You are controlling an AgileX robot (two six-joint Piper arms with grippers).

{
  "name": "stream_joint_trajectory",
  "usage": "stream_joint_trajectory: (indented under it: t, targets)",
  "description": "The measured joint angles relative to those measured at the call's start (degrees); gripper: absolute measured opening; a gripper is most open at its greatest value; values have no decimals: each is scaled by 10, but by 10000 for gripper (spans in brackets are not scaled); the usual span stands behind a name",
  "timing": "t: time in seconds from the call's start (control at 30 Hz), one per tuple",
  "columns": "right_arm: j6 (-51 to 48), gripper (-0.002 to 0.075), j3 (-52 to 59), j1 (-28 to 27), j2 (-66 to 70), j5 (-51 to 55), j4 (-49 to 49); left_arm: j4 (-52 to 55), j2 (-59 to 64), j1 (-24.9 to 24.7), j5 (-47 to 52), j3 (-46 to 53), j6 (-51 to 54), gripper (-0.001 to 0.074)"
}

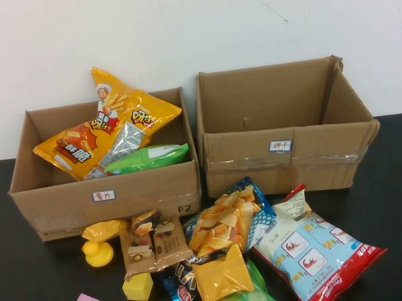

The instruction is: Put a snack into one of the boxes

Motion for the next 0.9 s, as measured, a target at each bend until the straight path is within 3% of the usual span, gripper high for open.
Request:
stream_joint_trajectory:
  t: [0.63,0.77,0.9]
  targets:
    - [18,-1,-2,0,0,-14,17,0,0,0,0,0,0,-3]
    - [93,-1,-85,0,0,5,7,0,0,0,0,0,0,-3]
    - [107,-1,-203,0,4,15,-71,0,0,0,0,0,0,-3]
